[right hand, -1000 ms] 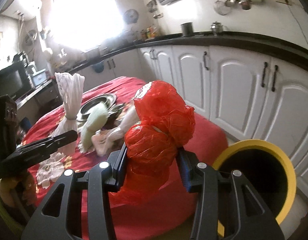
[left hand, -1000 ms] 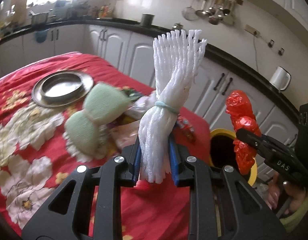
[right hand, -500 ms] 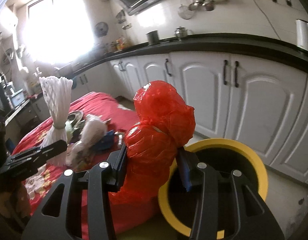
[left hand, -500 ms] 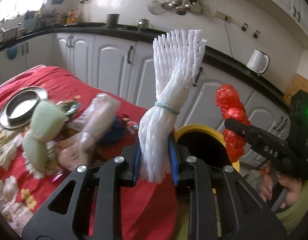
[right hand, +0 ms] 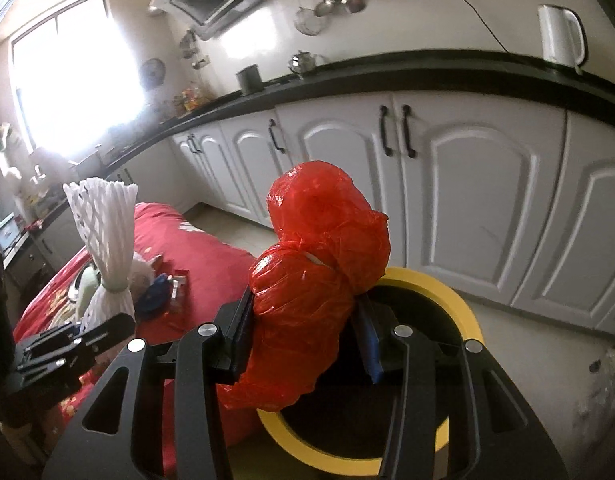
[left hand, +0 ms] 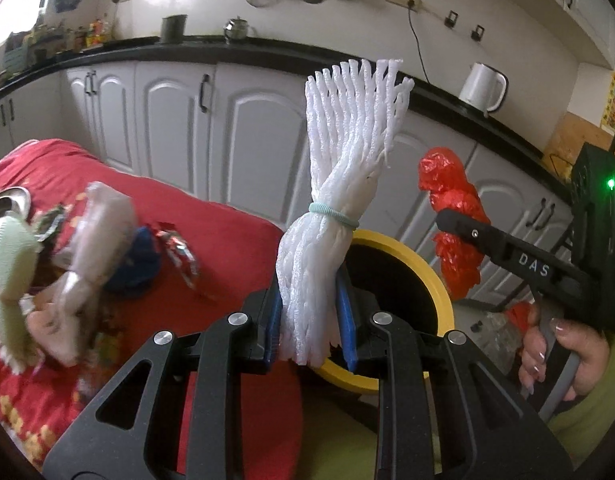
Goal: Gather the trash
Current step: 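Carry the white mesh bundle and red bags over the yellow-rimmed bin with both tools, then open the left tool over the bin while the right tool releases the red bags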
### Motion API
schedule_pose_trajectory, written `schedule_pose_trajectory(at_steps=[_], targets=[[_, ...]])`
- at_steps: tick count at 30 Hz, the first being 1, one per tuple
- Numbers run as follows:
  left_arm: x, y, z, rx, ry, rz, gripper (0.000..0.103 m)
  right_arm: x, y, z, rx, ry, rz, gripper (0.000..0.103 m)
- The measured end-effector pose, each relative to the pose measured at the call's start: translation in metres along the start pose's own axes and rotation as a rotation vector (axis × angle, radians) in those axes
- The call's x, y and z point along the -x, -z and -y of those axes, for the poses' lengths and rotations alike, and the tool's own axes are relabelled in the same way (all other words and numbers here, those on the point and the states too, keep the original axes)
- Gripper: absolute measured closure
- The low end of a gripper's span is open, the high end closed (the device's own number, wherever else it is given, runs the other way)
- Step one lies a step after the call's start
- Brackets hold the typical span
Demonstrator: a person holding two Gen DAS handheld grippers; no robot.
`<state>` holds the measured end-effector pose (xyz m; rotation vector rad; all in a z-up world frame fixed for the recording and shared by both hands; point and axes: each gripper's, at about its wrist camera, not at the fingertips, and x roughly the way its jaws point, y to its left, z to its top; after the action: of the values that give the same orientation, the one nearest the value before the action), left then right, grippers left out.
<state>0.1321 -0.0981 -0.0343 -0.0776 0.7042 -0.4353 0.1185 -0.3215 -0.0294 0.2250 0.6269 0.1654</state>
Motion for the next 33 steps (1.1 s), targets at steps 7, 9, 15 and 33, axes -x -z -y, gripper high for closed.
schedule_pose_trajectory(at_steps=[7,9,15,33], targets=[[-0.032,0.005,0.016,-0.019,0.035,-0.058,0.085,-0.005,0.003,0.022,-0.043,0.025,-0.032,0.061],[-0.040,0.007,0.019,-0.023,0.042,-0.071,0.085,-0.007,0.004,0.029,-0.058,0.032,-0.042,0.060],[-0.065,0.014,0.027,-0.036,0.061,-0.120,0.085,-0.016,0.009,0.045,-0.092,0.046,-0.075,0.060],[-0.116,0.030,0.042,-0.076,0.080,-0.201,0.065,-0.036,0.013,0.068,-0.162,0.064,-0.131,0.046]])
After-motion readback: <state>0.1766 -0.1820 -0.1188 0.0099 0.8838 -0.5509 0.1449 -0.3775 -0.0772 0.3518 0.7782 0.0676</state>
